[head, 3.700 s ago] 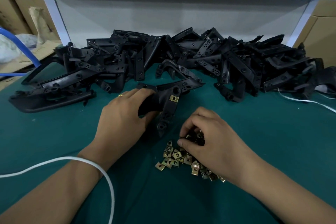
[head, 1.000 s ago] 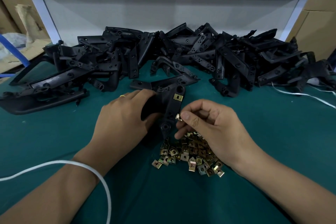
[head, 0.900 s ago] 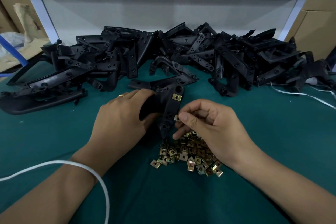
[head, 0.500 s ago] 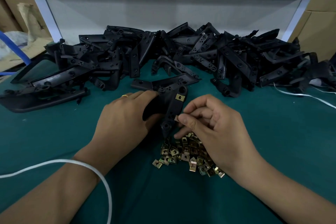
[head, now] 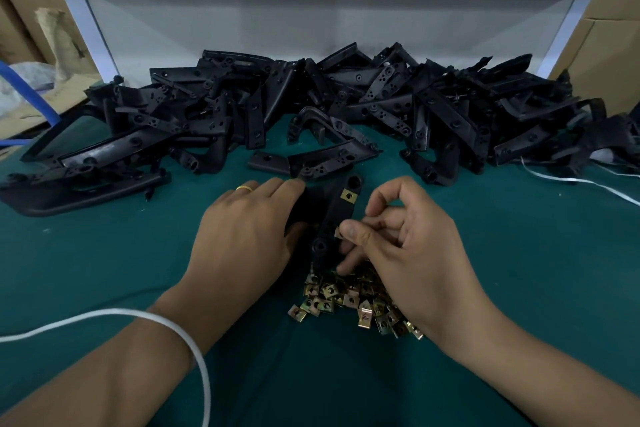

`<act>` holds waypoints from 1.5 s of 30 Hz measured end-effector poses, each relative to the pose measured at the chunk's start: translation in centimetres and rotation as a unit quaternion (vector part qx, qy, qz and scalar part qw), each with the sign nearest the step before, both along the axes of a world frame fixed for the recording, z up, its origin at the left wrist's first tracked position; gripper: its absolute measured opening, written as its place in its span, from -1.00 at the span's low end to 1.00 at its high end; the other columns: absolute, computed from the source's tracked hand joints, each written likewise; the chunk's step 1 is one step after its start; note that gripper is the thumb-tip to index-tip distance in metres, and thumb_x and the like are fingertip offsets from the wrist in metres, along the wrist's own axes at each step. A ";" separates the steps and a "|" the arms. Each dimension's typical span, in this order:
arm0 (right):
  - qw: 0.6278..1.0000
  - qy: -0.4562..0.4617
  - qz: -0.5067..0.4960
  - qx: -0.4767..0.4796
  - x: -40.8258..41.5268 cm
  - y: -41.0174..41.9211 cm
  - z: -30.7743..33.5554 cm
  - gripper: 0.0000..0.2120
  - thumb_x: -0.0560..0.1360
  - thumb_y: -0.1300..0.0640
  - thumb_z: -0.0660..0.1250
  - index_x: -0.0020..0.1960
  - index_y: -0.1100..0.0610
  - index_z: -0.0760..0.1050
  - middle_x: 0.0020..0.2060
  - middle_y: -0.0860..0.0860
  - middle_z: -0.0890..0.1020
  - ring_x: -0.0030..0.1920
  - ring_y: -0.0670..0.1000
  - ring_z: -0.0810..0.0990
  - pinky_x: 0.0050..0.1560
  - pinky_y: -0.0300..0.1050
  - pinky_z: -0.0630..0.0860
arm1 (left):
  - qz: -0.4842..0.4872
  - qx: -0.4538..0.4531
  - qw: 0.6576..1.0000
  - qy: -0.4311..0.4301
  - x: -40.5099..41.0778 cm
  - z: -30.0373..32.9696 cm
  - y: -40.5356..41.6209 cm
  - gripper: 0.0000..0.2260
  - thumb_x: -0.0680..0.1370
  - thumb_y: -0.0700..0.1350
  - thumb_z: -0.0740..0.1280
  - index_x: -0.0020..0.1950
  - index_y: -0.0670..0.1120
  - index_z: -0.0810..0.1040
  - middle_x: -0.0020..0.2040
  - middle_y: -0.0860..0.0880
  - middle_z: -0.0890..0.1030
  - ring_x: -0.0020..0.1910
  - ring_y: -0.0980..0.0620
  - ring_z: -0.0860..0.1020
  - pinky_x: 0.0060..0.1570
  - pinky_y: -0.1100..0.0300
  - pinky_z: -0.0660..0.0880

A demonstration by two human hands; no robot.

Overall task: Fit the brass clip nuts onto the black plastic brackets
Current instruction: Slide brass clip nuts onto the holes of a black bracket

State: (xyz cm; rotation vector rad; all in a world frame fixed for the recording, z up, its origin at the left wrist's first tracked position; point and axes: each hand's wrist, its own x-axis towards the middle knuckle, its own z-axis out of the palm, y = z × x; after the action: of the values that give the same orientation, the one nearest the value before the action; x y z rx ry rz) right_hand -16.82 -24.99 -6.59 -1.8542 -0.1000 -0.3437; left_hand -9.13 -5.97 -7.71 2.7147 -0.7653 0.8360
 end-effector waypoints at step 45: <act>0.983 -0.106 -0.063 -0.139 0.4 -0.8 0.3 -0.81 0.46 0.12 0.56 -0.08 -0.07 0.56 -0.24 -0.12 0.68 -0.14 -0.05 0.70 -0.10 -0.25 0.63 | -0.023 -0.114 0.992 0.057 0.8 0.2 1.0 -0.52 0.48 0.25 0.16 0.33 0.13 0.53 0.17 0.13 0.67 0.06 -0.08 0.65 -0.15 0.05 0.51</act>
State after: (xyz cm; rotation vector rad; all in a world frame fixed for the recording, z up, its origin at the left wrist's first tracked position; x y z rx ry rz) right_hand -16.39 -25.82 -6.34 -2.1000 -0.1849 -0.6434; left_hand -8.32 -4.99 -7.54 2.5085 -0.6616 0.7030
